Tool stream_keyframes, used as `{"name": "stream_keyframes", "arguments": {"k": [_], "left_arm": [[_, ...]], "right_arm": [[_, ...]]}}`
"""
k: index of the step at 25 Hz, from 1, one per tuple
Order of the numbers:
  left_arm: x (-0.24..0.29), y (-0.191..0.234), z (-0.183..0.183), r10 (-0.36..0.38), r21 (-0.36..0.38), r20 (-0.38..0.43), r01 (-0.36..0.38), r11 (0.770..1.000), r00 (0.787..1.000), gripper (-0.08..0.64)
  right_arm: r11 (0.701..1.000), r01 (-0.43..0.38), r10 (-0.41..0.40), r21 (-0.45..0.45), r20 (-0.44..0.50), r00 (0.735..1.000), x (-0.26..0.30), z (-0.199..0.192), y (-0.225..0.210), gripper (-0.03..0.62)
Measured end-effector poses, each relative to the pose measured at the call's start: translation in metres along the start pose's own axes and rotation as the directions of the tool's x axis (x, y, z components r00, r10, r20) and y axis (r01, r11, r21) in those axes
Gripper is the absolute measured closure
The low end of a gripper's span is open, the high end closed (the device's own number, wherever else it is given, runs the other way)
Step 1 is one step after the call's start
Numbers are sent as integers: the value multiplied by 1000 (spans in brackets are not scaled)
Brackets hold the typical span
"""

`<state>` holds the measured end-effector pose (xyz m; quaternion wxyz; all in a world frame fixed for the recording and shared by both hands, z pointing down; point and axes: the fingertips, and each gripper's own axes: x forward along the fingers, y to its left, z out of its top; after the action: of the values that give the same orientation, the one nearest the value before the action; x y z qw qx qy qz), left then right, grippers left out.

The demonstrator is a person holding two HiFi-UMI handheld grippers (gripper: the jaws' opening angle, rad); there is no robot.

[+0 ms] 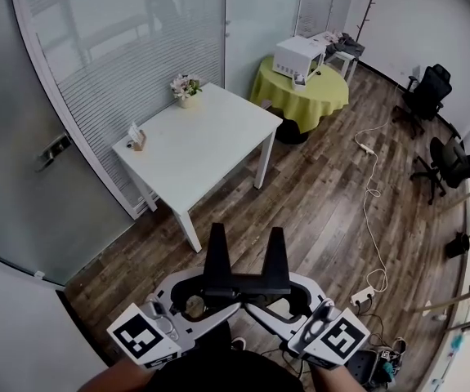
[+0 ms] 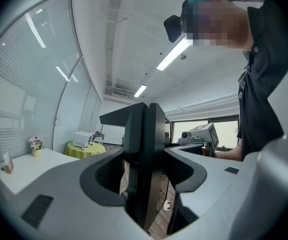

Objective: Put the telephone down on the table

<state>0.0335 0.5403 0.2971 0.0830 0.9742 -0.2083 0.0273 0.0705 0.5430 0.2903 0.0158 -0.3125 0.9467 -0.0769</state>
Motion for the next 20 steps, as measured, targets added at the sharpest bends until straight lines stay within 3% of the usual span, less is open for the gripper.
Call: {"name": "stream_keyframes", "arguments": {"k": [12, 20], "left_arm": [[42, 101, 16, -75, -8, 13, 75, 997, 997, 311], [49, 153, 16, -129, -18, 4, 130, 991, 992, 311]], "right_arm": [[997, 80, -80, -1, -9, 997, 66, 12, -82, 345], [992, 127, -127, 19, -10, 992, 109, 10, -114, 345]]}}
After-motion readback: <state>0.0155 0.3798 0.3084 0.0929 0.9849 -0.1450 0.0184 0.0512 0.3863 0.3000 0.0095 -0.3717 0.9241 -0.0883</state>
